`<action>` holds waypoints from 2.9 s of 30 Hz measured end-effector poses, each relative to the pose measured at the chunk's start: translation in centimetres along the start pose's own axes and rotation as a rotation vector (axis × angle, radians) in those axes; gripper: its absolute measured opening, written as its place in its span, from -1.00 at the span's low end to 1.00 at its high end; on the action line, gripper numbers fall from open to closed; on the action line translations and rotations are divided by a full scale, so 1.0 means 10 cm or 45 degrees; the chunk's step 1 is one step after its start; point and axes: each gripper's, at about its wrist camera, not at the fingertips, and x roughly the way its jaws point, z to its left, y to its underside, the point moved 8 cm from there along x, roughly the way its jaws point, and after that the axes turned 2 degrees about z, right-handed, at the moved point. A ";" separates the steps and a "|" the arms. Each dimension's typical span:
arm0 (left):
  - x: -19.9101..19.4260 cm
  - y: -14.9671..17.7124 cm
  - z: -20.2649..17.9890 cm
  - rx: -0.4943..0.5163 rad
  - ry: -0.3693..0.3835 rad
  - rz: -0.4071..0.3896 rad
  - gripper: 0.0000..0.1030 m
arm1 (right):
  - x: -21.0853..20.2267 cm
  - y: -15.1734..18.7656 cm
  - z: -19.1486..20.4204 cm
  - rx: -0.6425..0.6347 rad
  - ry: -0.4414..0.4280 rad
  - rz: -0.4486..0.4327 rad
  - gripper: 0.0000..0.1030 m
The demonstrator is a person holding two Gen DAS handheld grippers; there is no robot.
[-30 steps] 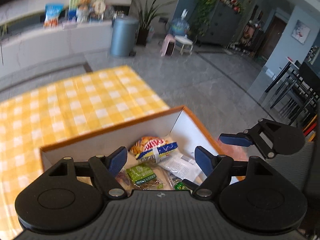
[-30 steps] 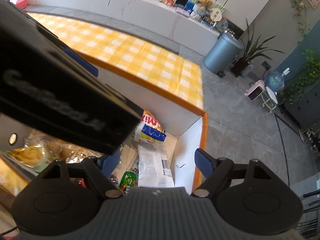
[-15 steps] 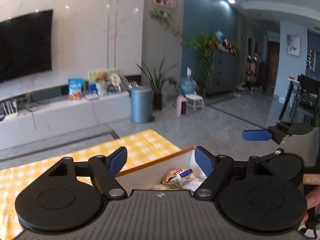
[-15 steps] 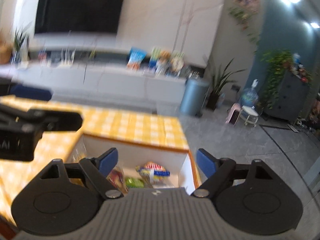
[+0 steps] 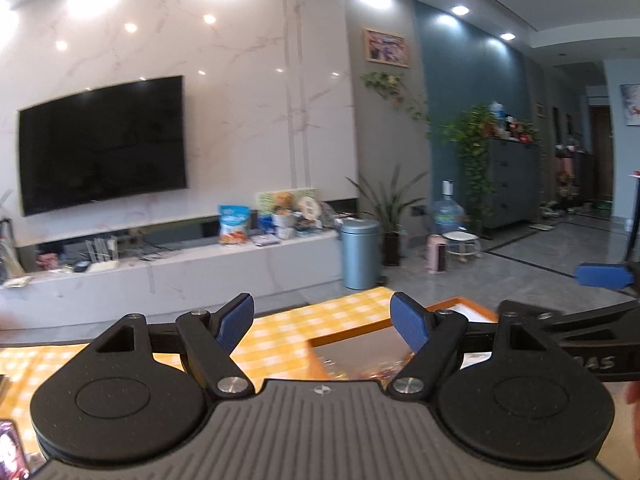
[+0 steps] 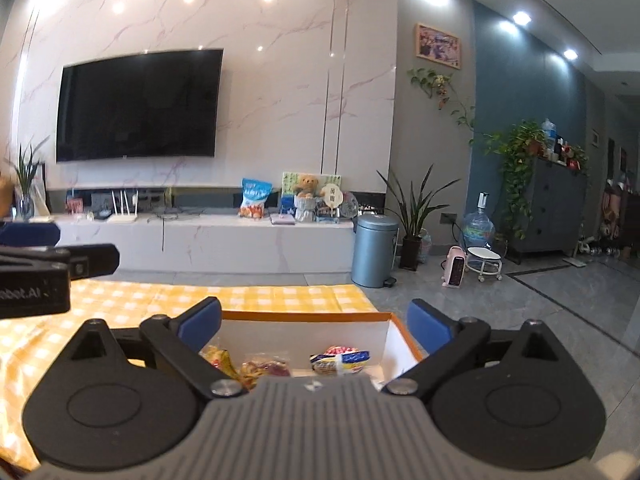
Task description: Organize snacks
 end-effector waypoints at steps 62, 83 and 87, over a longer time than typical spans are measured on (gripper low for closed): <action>0.22 1.08 0.11 -0.091 0.004 0.426 0.78 | 0.27 0.99 0.16 0.037 0.067 0.369 0.94; 0.22 1.09 0.12 -0.106 0.006 0.436 0.78 | 0.29 0.99 0.19 0.013 0.065 0.385 0.94; 0.22 1.10 0.12 -0.110 0.006 0.438 0.78 | 0.29 0.99 0.20 0.014 0.066 0.385 0.94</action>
